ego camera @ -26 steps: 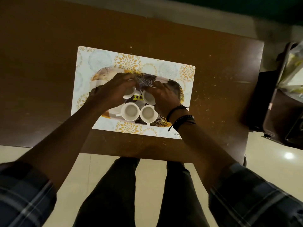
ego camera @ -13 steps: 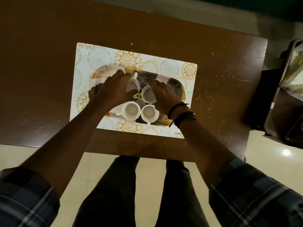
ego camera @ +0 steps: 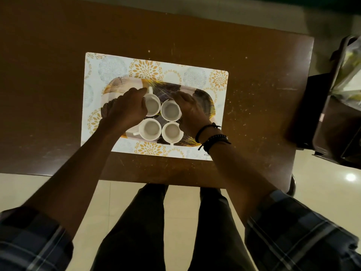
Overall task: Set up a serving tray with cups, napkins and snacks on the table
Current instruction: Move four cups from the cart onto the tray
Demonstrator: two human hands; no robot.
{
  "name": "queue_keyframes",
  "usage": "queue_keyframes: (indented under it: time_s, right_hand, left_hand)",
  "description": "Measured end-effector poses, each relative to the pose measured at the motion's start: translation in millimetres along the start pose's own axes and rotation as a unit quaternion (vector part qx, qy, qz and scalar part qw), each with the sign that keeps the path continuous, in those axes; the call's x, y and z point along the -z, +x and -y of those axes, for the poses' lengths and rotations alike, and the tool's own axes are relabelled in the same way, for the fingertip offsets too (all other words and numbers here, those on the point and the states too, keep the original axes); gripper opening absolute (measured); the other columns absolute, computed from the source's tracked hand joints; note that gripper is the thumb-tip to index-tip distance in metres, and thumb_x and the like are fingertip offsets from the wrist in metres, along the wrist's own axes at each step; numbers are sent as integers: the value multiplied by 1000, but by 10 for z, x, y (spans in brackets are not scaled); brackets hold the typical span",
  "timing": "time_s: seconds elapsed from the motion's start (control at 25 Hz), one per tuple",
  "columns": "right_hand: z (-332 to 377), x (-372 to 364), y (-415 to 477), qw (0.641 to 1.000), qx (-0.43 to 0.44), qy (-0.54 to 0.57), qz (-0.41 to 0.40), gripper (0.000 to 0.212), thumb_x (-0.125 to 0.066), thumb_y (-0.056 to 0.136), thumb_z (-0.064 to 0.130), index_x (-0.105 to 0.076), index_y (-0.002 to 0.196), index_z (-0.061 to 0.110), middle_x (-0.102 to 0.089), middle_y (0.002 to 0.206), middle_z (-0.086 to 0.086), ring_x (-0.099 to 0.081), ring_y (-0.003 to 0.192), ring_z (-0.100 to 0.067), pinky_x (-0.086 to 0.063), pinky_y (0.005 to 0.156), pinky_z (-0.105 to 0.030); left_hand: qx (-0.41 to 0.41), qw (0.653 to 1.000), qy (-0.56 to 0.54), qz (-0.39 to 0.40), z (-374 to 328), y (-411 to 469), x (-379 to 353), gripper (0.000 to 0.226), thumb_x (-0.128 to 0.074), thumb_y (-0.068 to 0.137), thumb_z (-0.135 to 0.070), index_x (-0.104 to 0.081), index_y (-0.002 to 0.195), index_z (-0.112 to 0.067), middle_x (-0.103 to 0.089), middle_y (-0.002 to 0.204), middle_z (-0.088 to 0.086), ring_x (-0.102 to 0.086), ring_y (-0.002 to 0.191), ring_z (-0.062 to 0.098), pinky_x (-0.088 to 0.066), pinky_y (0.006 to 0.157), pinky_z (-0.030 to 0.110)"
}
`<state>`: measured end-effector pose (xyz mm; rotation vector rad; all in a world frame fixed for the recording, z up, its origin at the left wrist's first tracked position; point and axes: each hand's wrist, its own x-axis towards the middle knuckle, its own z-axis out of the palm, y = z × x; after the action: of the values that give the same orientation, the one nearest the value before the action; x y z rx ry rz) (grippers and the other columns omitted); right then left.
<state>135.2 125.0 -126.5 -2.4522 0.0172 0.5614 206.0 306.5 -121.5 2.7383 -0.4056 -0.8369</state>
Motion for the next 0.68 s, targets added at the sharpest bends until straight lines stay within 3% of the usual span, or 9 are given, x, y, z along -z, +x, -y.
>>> queue_keyframes:
  time_s: [0.16, 0.28, 0.4, 0.56, 0.68]
  right_hand:
    - [-56, 124, -288, 992, -54, 88, -76, 78, -60, 79, -5, -26, 149, 5, -34, 150, -20, -33, 140, -34, -29, 114, -48]
    - [-190, 283, -583, 964, -117, 173, -163, 81, -64, 84, 6, -18, 150, 3, -38, 148, -17, -40, 136, -28, -33, 113, -34]
    - [-424, 494, -893, 930, -192, 229, -215, 87, -67, 87, 13, -10, 152, 8, -24, 158, -11, -27, 145, -24, -31, 112, -30]
    - [-957, 853, -1379, 890, -256, 253, -281, 89, -69, 87, 23, -9, 152, 12, -20, 160, -7, -25, 146, -18, -39, 111, -36]
    - [-1446, 1069, -1751, 862, -307, 251, -316, 89, -67, 88, 28, -7, 153, 16, -17, 160, -5, -25, 142, -14, -30, 112, -33]
  left_hand:
    - [-14, 997, 22, -66, -259, -162, -33, 54, -44, 97, -20, -29, 148, -15, -39, 148, 15, -42, 131, 40, -43, 94, 56]
    - [-66, 991, -40, -113, -695, -274, -62, 53, -45, 96, -13, -32, 147, -10, -39, 148, 17, -36, 137, 37, -34, 106, 52]
    - [-112, 986, -77, -93, -1202, -328, -142, 54, -45, 95, -8, -32, 147, -6, -39, 147, 19, -33, 139, 36, -30, 114, 49]
    - [-175, 981, -55, -55, -1957, -357, -359, 54, -43, 96, -9, -30, 148, -9, -35, 151, 16, -27, 144, 33, -24, 118, 49]
    - [-202, 978, -49, -35, -2454, -345, -534, 54, -43, 97, -14, -29, 149, -13, -35, 152, 14, -26, 144, 32, -26, 117, 48]
